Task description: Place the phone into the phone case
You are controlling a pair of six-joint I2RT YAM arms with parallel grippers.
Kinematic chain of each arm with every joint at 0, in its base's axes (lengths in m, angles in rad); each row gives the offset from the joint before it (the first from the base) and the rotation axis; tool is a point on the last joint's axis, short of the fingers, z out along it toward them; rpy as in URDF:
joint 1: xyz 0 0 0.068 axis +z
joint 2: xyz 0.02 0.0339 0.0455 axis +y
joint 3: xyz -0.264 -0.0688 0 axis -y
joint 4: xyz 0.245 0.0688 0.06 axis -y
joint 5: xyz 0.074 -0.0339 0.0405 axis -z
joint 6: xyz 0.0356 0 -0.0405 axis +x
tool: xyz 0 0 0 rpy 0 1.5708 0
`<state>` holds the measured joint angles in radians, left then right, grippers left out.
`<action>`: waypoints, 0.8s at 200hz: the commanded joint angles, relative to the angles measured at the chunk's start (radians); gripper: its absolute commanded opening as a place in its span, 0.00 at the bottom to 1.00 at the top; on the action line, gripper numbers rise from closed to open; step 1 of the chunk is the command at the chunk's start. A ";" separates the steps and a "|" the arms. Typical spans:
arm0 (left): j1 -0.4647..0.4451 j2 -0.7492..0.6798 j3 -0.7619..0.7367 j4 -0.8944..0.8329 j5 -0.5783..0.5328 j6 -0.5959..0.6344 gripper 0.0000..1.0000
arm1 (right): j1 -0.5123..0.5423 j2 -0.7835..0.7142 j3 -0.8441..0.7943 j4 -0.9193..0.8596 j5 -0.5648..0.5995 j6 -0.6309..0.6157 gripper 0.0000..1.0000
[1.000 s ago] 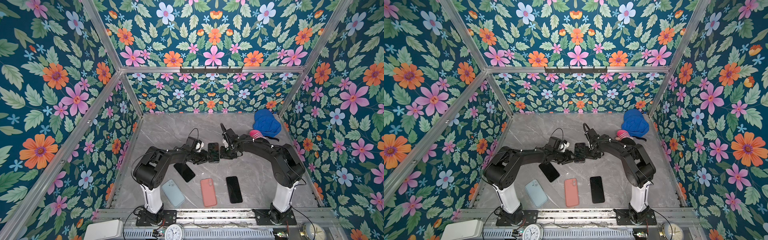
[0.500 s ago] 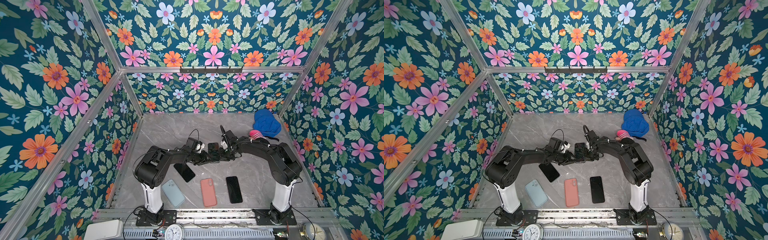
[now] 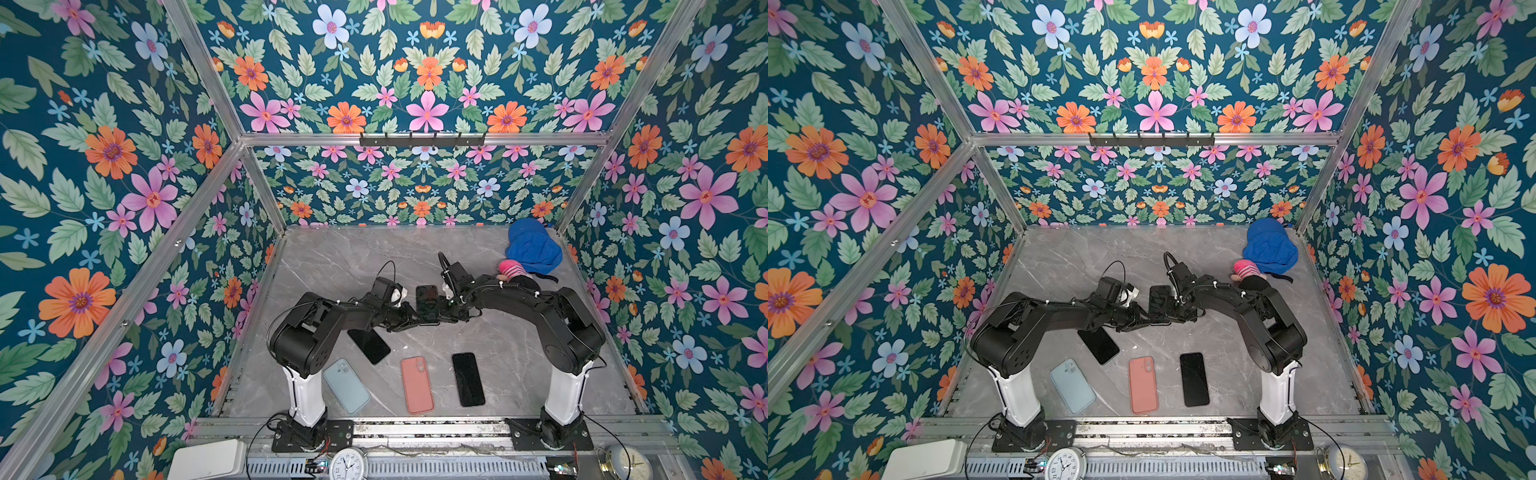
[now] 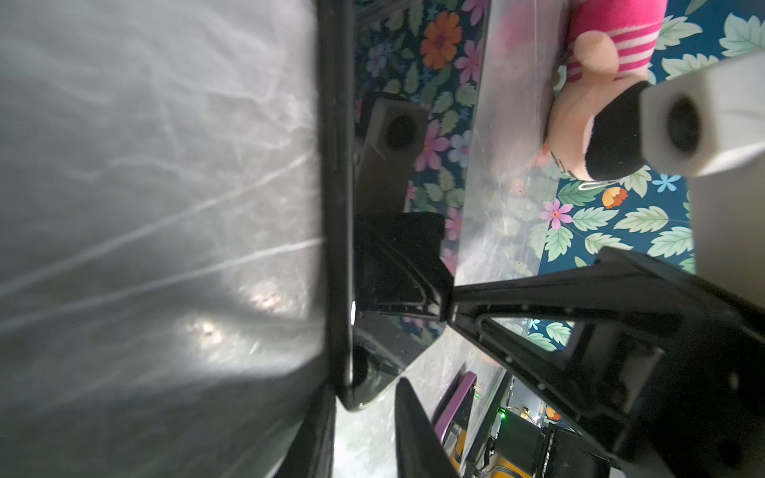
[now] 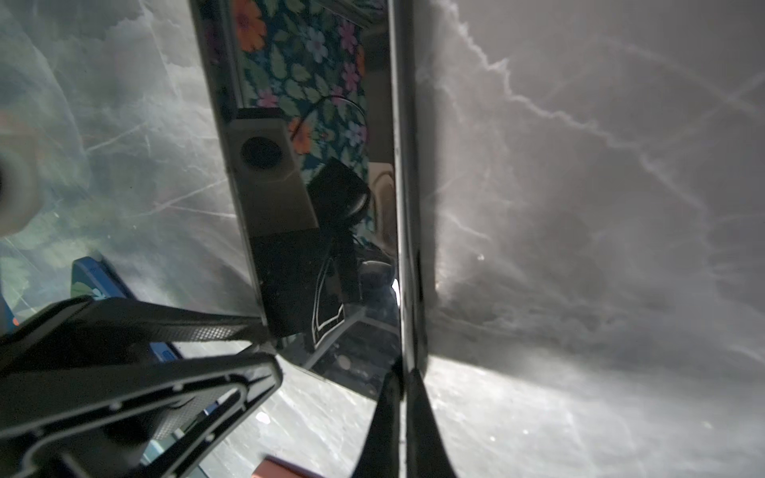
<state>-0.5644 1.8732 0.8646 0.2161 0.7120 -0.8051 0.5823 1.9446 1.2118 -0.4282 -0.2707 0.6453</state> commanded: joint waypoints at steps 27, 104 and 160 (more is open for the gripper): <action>-0.019 0.007 0.005 -0.071 -0.022 0.032 0.38 | 0.034 0.080 -0.010 0.004 -0.052 0.002 0.01; 0.012 -0.028 0.046 -0.274 -0.153 0.142 0.45 | 0.018 -0.075 0.078 -0.155 0.099 -0.077 0.20; 0.010 0.009 0.064 -0.204 -0.111 0.111 0.41 | 0.011 -0.065 0.101 -0.166 0.141 -0.086 0.49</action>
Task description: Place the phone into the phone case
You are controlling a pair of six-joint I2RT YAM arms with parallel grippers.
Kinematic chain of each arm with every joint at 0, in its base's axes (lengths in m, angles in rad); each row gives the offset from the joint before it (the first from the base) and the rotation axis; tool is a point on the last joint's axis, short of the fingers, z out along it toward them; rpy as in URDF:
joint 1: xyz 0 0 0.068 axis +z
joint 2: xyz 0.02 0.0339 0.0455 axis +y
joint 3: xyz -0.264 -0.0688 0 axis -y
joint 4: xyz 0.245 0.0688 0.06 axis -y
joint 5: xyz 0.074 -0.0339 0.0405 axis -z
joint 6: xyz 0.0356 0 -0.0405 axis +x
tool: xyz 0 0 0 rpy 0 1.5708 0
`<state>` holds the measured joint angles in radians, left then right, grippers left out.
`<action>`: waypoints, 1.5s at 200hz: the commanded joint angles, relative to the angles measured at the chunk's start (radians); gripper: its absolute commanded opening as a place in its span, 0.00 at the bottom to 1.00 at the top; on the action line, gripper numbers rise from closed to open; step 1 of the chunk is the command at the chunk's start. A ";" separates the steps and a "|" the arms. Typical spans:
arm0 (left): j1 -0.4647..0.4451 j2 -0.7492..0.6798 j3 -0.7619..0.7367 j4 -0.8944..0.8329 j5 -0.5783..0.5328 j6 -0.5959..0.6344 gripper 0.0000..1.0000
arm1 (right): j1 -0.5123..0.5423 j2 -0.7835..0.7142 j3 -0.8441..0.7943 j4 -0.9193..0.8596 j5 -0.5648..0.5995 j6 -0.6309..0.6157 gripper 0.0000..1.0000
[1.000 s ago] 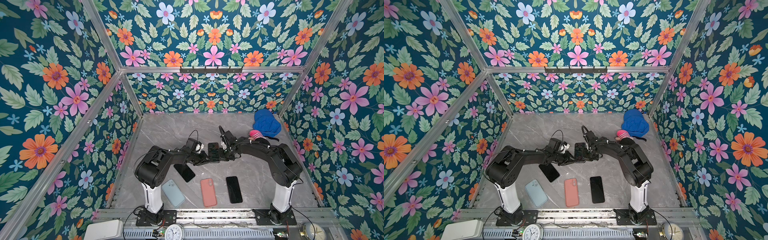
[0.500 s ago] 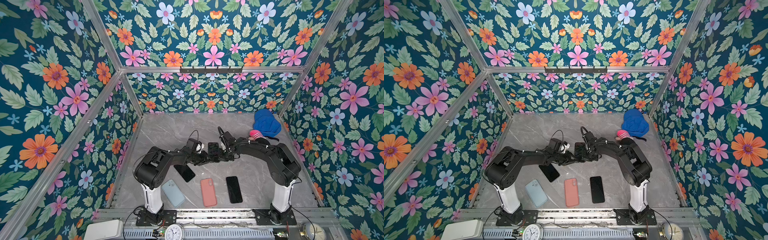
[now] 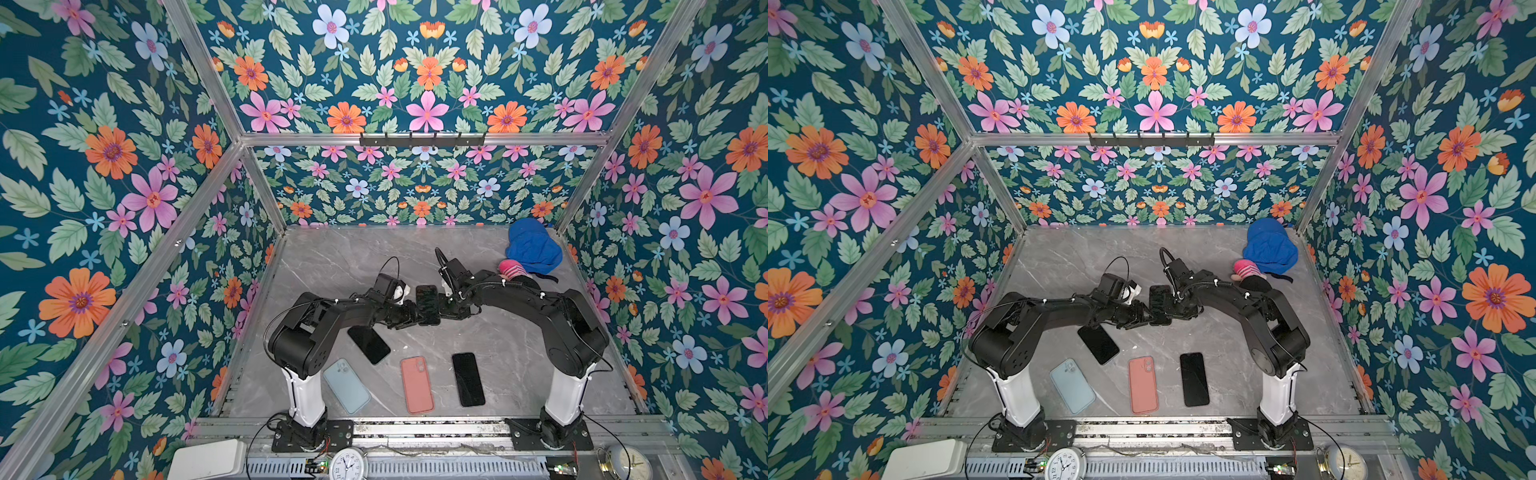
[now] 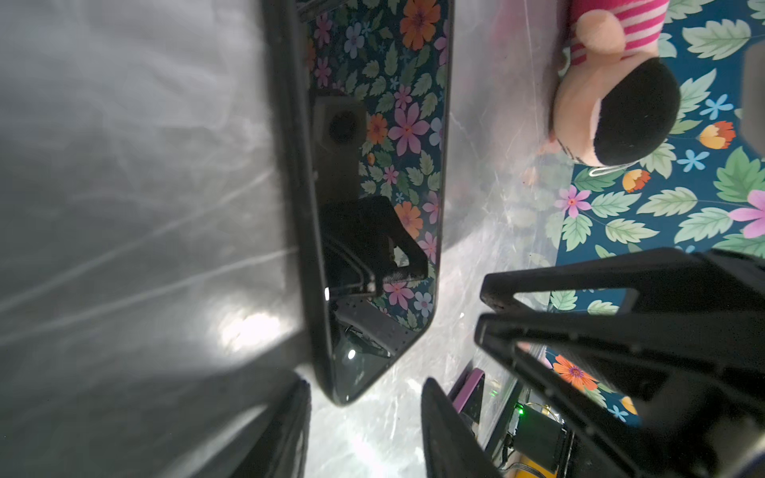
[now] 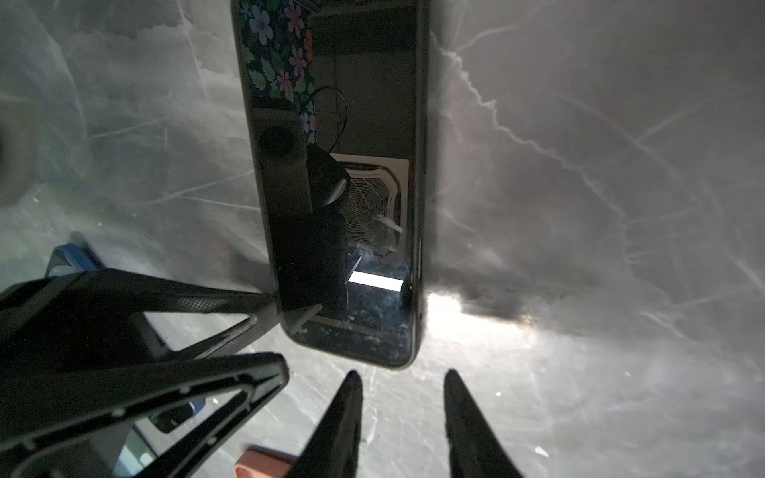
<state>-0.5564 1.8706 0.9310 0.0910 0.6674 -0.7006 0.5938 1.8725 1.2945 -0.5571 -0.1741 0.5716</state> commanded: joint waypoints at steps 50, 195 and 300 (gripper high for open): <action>0.080 -0.099 -0.056 -0.127 -0.111 0.043 0.44 | 0.023 0.088 0.108 -0.080 0.082 -0.010 0.77; 0.128 -0.140 -0.106 -0.086 -0.063 0.058 0.59 | 0.102 0.400 0.459 -0.336 0.281 0.084 0.69; 0.131 -0.157 -0.051 -0.158 -0.091 0.087 0.58 | -0.150 0.416 0.577 -0.253 0.263 -0.192 0.56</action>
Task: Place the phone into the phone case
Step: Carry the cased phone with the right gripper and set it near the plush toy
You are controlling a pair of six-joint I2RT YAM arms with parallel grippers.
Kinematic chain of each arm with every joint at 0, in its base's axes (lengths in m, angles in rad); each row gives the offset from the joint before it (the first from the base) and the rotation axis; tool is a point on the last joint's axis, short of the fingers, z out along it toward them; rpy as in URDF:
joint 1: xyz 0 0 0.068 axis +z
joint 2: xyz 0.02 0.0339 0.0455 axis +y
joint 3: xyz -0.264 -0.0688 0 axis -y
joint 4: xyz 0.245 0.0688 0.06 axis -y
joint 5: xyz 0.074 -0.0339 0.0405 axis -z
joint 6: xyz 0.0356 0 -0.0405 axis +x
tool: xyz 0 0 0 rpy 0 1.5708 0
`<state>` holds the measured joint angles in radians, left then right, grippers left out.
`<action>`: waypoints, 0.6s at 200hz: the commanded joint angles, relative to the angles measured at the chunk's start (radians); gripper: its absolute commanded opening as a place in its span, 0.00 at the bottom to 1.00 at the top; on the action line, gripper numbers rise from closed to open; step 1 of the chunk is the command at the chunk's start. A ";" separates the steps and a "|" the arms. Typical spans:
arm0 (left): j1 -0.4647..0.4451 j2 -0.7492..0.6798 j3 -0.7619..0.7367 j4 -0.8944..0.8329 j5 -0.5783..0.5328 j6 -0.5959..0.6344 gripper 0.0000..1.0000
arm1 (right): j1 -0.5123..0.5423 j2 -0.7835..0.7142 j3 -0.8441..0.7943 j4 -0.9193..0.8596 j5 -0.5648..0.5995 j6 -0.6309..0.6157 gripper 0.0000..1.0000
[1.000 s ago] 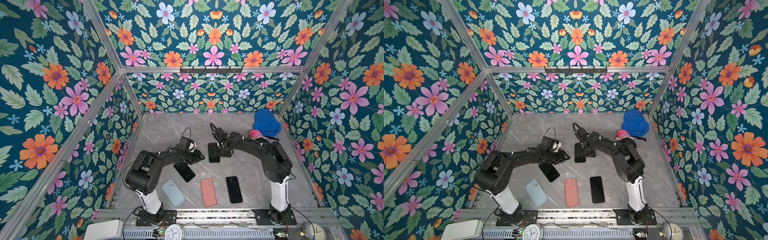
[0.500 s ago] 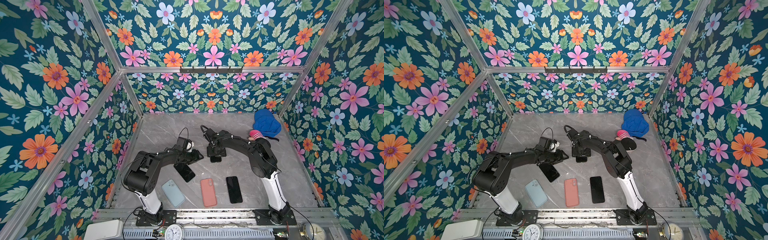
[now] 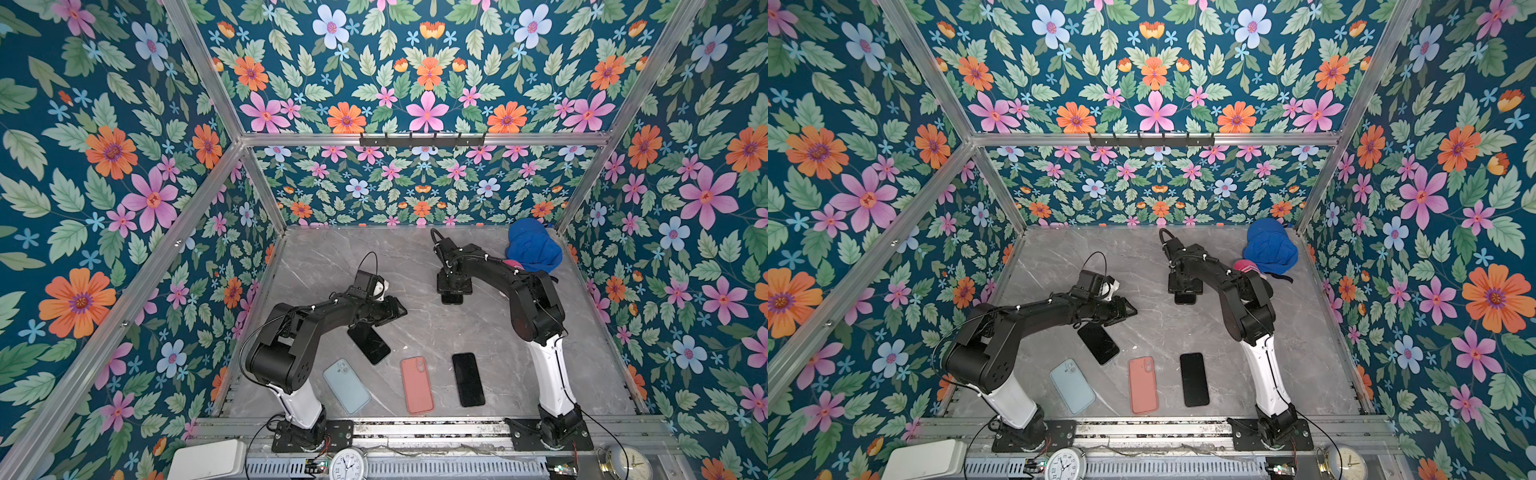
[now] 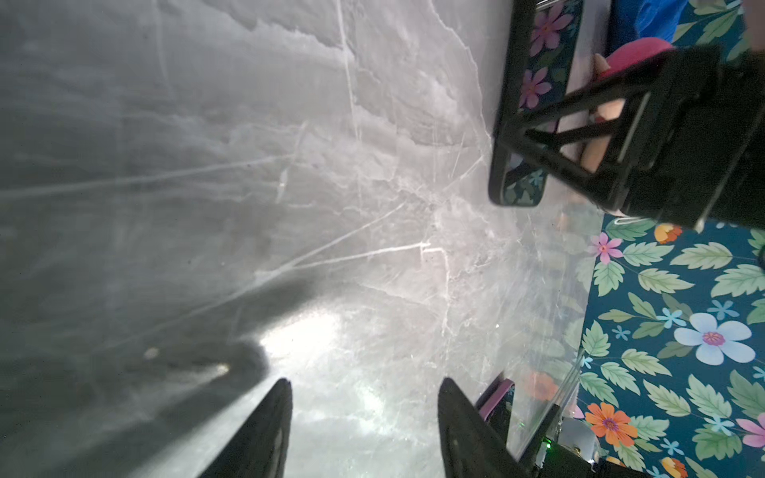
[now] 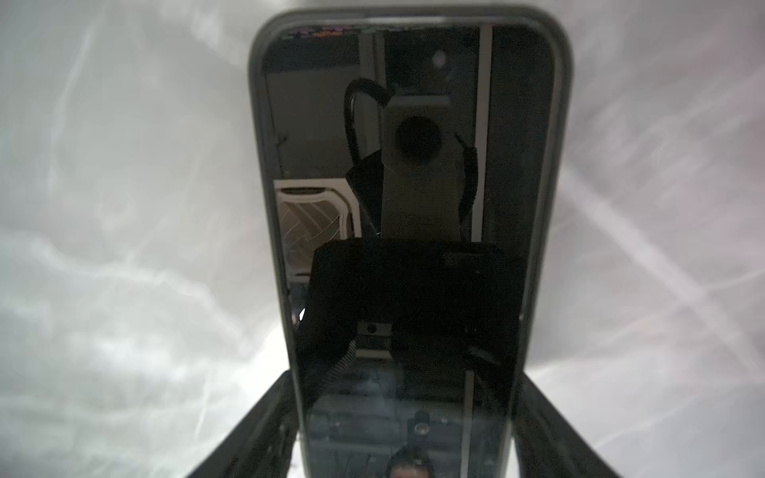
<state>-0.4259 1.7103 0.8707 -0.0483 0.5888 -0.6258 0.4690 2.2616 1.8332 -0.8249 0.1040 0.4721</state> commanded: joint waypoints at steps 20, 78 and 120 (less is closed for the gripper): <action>0.002 0.007 0.017 -0.018 -0.014 0.012 0.58 | -0.041 0.059 0.075 0.001 -0.022 -0.121 0.57; -0.012 -0.009 0.009 -0.028 -0.009 0.013 0.64 | -0.043 -0.016 0.055 -0.050 0.022 -0.157 0.90; -0.061 -0.091 -0.053 -0.031 -0.023 0.006 0.70 | 0.033 -0.296 -0.236 -0.060 0.051 -0.065 0.95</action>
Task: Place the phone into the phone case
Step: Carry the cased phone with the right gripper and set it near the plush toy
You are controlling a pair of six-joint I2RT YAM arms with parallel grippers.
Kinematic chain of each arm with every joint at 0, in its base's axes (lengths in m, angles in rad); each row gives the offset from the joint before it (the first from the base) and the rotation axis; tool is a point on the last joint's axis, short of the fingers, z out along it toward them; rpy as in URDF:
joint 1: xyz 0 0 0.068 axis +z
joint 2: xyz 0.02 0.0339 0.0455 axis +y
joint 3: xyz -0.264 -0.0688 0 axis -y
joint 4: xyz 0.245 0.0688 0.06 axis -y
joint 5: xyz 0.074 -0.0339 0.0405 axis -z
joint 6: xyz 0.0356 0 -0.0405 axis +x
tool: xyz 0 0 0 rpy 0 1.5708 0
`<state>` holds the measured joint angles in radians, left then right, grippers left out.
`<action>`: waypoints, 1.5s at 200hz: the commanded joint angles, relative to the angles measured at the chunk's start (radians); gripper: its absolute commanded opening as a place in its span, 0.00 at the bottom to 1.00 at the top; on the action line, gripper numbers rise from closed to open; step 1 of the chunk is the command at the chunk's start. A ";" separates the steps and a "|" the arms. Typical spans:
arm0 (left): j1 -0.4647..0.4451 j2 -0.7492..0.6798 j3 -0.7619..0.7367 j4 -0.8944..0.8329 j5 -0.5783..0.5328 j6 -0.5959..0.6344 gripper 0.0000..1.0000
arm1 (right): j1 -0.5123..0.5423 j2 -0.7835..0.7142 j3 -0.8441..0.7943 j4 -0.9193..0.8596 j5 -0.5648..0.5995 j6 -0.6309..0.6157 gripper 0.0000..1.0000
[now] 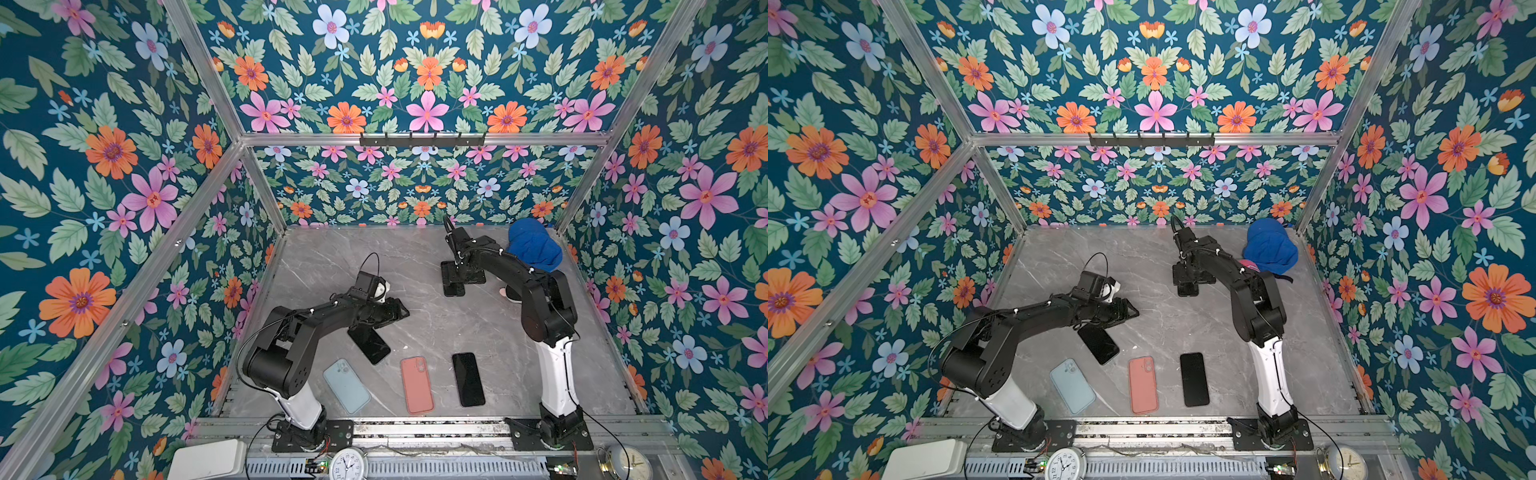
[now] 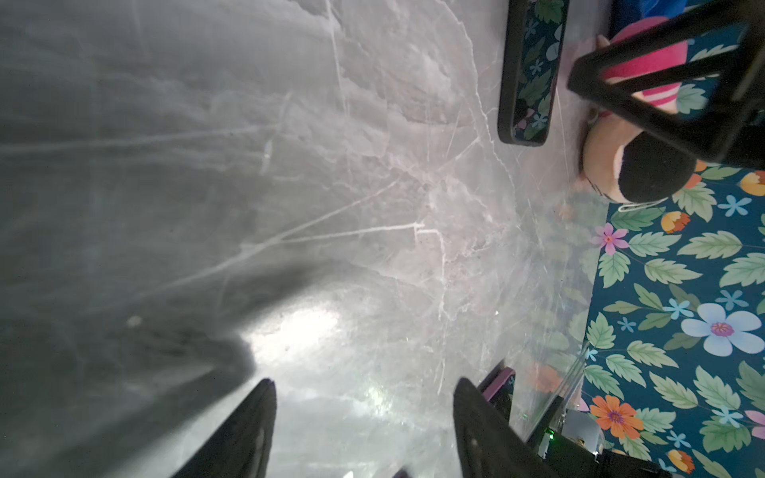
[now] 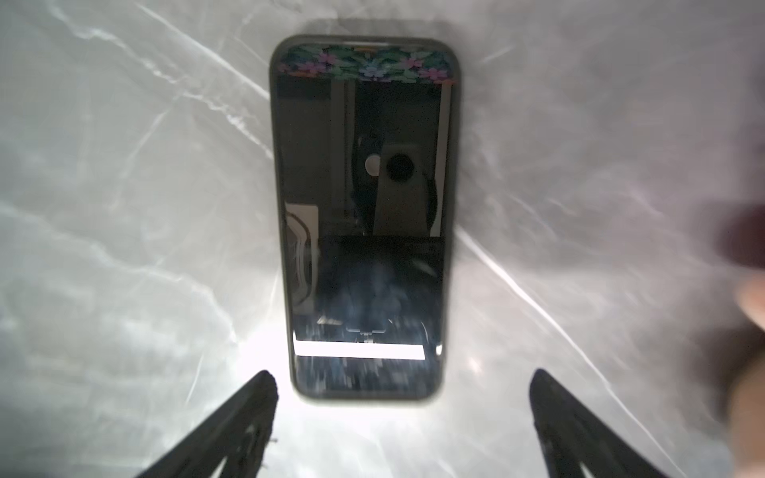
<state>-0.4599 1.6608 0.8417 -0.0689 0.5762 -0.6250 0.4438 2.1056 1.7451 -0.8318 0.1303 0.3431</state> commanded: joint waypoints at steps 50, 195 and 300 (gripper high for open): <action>-0.147 -0.168 -0.143 0.032 -0.052 -0.060 0.71 | 0.399 -0.573 -0.615 -0.124 0.040 0.447 0.92; -0.232 -0.096 -0.149 0.134 0.002 -0.117 0.74 | 0.631 -0.676 -0.997 0.089 -0.066 0.741 0.98; -0.230 -0.019 -0.060 0.106 0.043 -0.097 0.72 | 0.597 -0.613 -1.039 0.229 -0.083 0.625 0.66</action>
<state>-0.6926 1.6218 0.7586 0.0372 0.6006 -0.7376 1.0710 1.4845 0.7208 -0.6716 0.0315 1.0424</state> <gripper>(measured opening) 0.727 0.711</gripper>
